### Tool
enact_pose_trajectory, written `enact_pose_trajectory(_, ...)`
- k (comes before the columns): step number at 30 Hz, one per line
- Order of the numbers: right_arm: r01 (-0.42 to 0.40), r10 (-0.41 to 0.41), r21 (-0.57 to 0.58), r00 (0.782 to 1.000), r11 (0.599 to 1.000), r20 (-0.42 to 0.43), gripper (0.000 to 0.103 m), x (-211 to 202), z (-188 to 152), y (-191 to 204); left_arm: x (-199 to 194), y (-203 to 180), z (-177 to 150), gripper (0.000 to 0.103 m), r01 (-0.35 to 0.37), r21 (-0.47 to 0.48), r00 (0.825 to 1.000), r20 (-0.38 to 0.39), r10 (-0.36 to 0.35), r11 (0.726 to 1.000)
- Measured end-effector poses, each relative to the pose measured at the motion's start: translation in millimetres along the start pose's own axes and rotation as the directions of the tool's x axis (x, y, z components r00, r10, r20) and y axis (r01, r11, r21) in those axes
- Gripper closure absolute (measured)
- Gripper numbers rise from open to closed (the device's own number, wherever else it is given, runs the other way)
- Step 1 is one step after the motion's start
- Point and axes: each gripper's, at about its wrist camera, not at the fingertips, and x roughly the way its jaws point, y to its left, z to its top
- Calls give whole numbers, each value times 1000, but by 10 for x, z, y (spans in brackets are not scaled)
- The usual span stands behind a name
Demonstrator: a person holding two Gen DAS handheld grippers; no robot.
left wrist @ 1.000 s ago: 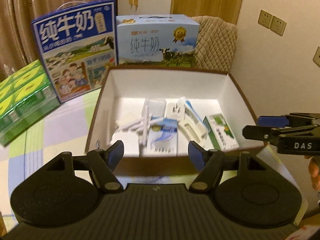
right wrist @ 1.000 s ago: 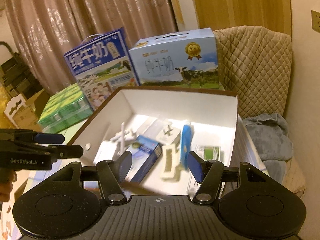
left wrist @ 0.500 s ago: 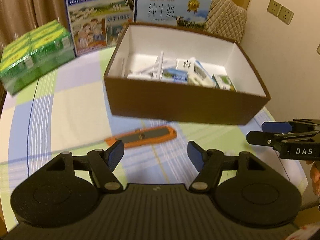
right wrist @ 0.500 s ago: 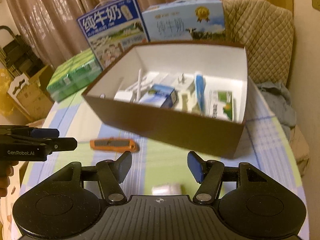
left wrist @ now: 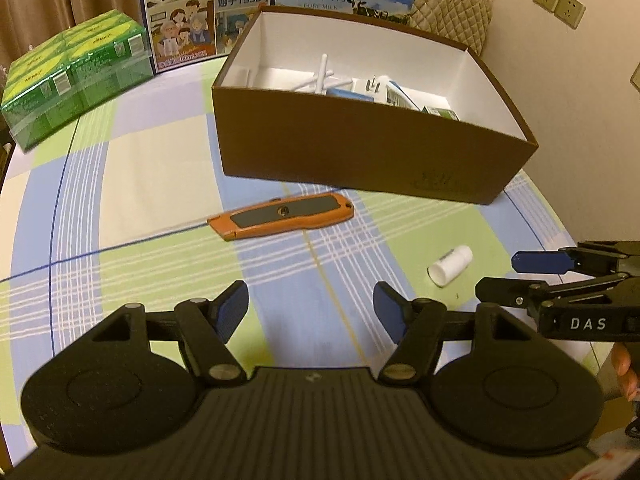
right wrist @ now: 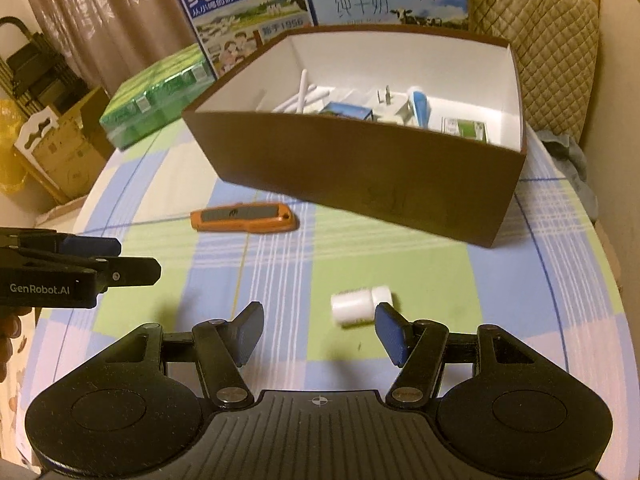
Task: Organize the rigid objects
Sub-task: 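Withdraw both tools from the brown box back over the table, then lower the left gripper onto the orange utility knife and grasp it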
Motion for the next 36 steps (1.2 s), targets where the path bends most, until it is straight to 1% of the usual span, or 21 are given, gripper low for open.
enact_pose_trajectory(10, 24, -24, -2, 999, 1000, -30, 44, 42, -94, 22, 37, 22, -89, 39, 10, 4, 1000, -27, -10, 1000)
enact_pose_trajectory(29, 36, -35, 15, 998, 999, -51, 44, 148, -85, 14, 185, 67, -132, 39, 28, 24, 999, -45, -27, 999)
enact_pose_trajectory(33, 42, -40, 25, 998, 999, -57, 44, 182, -80, -6, 249, 81, -138, 39, 34, 46, 999, -40, -32, 998)
enact_pose_trajectory(36, 48, -46, 34, 997, 998, -64, 44, 217, -72, -28, 316, 101, -110, 39, 42, 92, 999, -22, -41, 995)
